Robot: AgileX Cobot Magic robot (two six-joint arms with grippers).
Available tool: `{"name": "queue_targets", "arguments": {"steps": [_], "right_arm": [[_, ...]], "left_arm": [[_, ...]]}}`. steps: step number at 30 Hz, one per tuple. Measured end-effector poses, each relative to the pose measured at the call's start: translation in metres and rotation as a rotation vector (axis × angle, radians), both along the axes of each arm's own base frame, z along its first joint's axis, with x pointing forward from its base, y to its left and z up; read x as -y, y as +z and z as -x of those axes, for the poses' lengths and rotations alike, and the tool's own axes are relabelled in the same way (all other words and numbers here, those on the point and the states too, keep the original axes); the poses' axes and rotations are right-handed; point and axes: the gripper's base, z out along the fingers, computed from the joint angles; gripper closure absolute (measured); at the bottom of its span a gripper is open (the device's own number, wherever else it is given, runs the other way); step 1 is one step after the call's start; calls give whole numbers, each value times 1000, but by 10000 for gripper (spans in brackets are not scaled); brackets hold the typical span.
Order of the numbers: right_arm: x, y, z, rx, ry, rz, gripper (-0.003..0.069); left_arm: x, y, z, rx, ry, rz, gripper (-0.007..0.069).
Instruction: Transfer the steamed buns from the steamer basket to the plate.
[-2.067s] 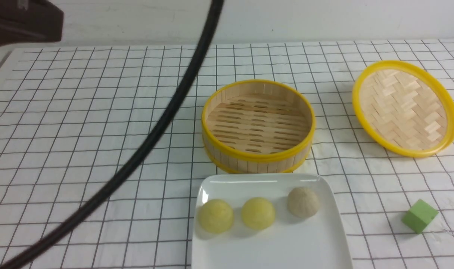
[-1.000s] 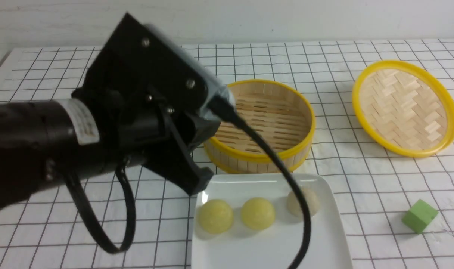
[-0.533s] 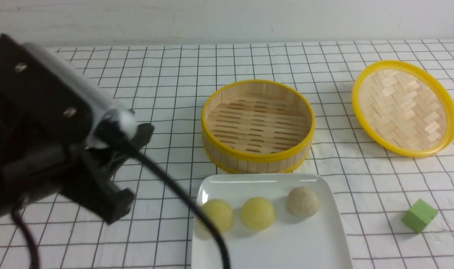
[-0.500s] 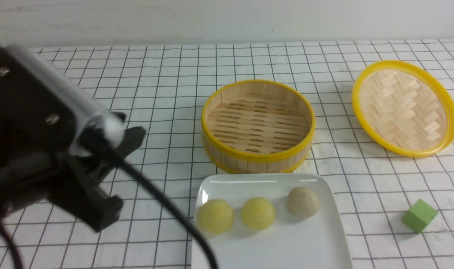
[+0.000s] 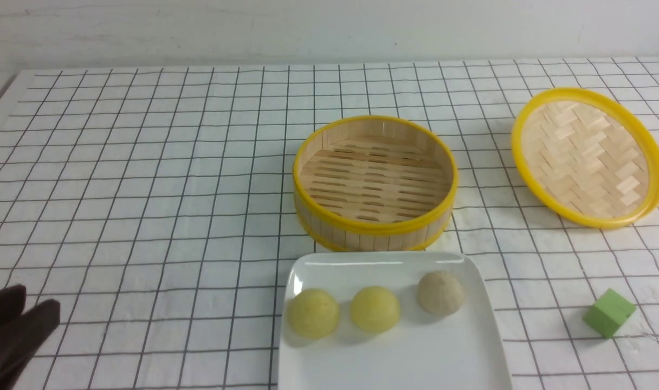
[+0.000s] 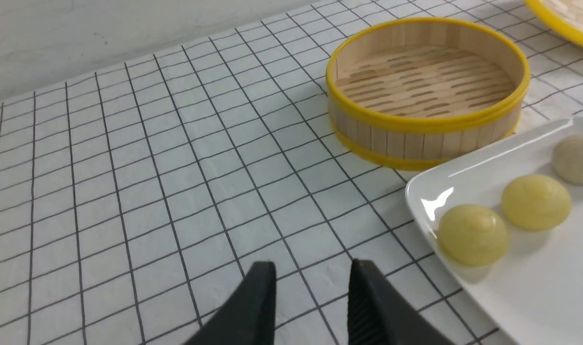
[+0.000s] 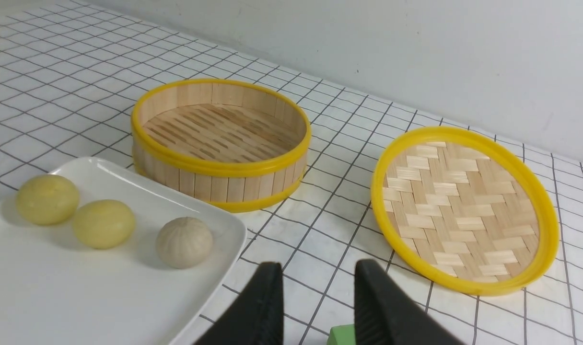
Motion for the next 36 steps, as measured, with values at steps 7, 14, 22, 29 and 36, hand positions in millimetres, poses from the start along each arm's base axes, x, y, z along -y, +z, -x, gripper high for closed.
{"name": "queue_targets", "arguments": {"steps": [7, 14, 22, 29, 36], "right_arm": [[0, 0, 0, 0, 0, 0, 422], [0, 0, 0, 0, 0, 0, 422], [0, 0, 0, 0, 0, 0, 422], [0, 0, 0, 0, 0, 0, 422], [0, 0, 0, 0, 0, 0, 420]], "left_arm": [[4, -40, -7, 72, -36, -128, 382], [7, -37, -7, 61, -11, 57, 382], [12, -40, -7, 19, -15, 273, 401], [8, -35, -9, 85, 57, 374, 412], [2, -46, -7, 183, 125, 391, 411]]}}
